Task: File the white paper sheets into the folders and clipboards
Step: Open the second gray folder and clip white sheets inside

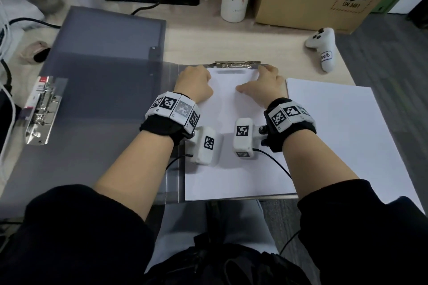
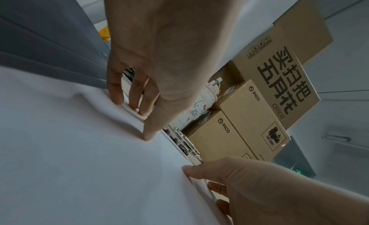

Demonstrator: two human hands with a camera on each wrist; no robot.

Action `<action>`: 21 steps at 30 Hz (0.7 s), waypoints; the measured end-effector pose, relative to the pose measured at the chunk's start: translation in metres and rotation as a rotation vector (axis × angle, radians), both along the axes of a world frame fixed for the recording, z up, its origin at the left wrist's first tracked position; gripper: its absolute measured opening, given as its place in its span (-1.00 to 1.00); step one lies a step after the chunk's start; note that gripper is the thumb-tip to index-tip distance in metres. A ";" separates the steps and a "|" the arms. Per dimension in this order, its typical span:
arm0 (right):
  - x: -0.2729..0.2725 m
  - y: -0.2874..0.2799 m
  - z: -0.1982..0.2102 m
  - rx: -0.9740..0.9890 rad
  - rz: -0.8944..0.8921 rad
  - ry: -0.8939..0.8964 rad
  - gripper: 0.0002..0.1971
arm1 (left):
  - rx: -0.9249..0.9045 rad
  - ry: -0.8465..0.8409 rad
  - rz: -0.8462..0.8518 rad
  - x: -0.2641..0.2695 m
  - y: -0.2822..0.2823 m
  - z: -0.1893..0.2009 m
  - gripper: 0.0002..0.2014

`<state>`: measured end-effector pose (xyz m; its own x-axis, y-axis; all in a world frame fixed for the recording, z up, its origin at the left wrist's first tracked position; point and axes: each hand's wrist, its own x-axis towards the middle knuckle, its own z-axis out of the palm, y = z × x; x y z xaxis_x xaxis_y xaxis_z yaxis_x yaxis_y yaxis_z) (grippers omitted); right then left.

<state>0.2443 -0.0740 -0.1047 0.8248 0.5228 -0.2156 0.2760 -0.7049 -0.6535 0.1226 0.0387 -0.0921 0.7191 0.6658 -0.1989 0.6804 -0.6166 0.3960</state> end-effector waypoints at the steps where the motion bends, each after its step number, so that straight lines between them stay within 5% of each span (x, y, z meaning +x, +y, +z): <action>1: -0.001 0.004 -0.001 0.018 -0.026 0.001 -0.34 | -0.012 -0.005 0.015 0.001 0.002 -0.001 -0.75; 6: -0.003 0.013 -0.002 0.092 -0.019 0.007 -0.16 | -0.052 -0.132 0.048 0.001 0.012 -0.002 -0.75; 12: -0.001 0.011 -0.007 0.112 0.242 -0.032 -0.32 | -0.080 -0.256 0.148 0.010 0.021 0.003 -0.83; 17: 0.007 0.016 -0.011 0.024 0.280 -0.100 -0.38 | -0.246 -0.469 0.225 0.027 0.032 0.016 -0.72; 21: 0.008 0.017 -0.013 0.030 0.282 -0.086 -0.38 | -0.289 -0.632 0.254 0.042 0.025 0.017 -0.85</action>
<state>0.2518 -0.0574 -0.1181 0.6604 0.7392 -0.1317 0.5139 -0.5729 -0.6385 0.1643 0.0640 -0.0748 0.5851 0.8109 0.0098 0.3766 -0.2825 0.8823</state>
